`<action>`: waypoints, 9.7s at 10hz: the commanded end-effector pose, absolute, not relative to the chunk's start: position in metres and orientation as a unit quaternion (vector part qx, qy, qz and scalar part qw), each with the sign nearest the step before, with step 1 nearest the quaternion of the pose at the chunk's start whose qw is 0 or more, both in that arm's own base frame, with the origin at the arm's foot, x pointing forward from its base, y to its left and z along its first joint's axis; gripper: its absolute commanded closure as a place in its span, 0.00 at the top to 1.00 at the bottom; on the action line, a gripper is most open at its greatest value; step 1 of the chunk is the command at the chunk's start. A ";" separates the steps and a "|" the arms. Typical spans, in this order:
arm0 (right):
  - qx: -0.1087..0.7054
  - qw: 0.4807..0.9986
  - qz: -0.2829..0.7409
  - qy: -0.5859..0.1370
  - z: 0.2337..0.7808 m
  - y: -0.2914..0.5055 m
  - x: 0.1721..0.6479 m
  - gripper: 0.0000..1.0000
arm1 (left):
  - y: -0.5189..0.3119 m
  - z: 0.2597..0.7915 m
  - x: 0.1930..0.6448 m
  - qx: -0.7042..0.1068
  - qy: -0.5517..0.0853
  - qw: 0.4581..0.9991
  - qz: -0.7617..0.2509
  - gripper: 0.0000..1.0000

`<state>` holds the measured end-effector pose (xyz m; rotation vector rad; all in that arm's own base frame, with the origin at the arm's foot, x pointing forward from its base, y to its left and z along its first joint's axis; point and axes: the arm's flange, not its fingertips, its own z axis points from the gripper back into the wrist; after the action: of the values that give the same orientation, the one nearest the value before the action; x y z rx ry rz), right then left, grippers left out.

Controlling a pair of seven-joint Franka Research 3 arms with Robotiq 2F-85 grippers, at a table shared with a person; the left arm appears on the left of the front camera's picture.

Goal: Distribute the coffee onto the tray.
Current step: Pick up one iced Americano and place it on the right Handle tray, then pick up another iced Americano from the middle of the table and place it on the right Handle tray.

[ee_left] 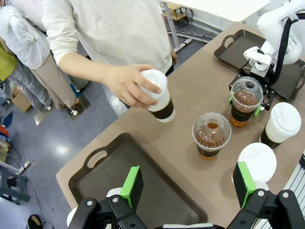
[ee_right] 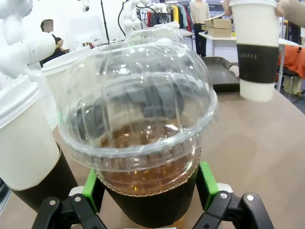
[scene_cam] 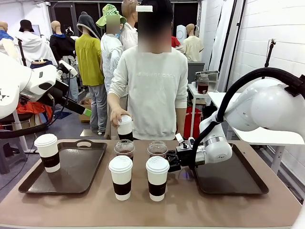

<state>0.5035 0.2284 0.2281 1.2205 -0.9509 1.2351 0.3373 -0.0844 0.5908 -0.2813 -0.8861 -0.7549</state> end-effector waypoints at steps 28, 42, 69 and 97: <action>0.425 0.616 0.419 -0.515 0.323 0.036 0.510 0.63 | -0.083 0.591 0.338 -0.134 -0.418 0.825 -0.356 1.00; 0.432 0.602 0.447 -0.502 0.261 -0.003 0.612 0.63 | -0.083 0.591 0.338 -0.134 -0.418 0.825 -0.356 1.00; 0.397 0.669 0.363 -0.512 0.230 -0.043 0.568 1.00 | -0.083 0.591 0.338 -0.134 -0.418 0.825 -0.356 1.00; 0.444 0.586 0.511 -0.446 0.267 0.048 0.483 1.00 | -0.083 0.591 0.338 -0.134 -0.418 0.825 -0.356 1.00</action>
<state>0.4807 0.0456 0.2665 1.0178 -1.0475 1.1466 0.3373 -0.0844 0.5909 -0.2813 -0.8863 -0.7549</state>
